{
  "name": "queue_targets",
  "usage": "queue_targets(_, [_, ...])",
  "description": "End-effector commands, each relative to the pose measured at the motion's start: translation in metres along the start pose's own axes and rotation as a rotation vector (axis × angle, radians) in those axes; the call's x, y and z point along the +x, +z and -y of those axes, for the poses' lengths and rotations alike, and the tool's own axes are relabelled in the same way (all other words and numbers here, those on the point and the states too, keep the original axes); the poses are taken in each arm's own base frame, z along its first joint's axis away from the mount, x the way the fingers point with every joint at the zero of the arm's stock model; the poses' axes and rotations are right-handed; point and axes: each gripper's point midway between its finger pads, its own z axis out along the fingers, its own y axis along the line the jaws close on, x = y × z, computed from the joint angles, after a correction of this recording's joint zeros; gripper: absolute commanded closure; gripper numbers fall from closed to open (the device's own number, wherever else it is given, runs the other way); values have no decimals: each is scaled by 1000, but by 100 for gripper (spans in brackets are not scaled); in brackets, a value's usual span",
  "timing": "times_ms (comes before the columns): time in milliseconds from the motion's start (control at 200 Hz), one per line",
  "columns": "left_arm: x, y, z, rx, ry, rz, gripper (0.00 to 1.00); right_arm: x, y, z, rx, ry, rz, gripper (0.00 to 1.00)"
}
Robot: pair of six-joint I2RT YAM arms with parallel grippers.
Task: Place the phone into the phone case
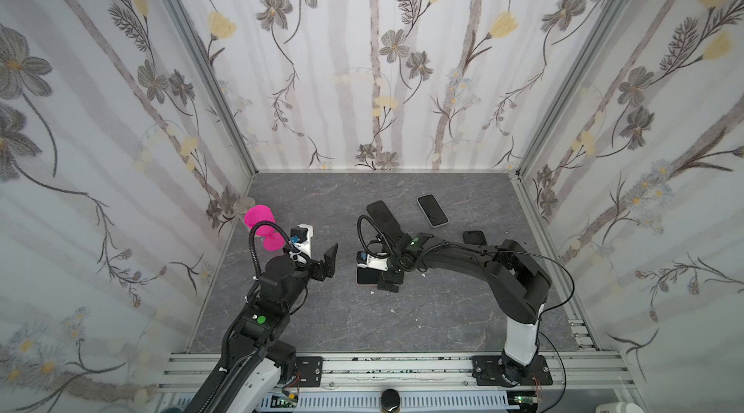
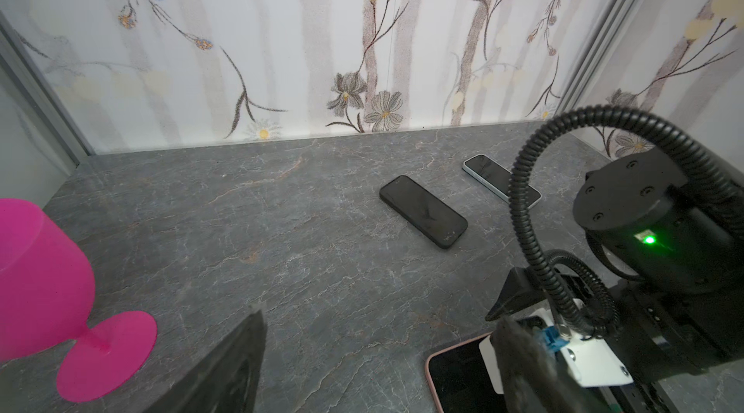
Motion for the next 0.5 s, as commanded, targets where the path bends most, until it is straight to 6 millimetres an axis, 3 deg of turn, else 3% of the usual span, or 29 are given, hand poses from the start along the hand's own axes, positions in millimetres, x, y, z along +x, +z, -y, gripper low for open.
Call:
queue_targets(0, [-8, -1, -8, -49, 12, 22, 13, 14, 7, -4, -27, 9, -62, 0])
queue_targets(280, [-5, 0, -15, -90, 17, 8, 13, 22, 16, -4, -39, 39, -106, 4])
queue_targets(415, [-6, 0, -17, -102, 17, 7, 13, 25, 18, -9, -97, 93, -122, 26])
queue_targets(500, [-8, -1, -21, -124, 22, 12, 13, 27, 16, -9, -127, 159, -117, 32])
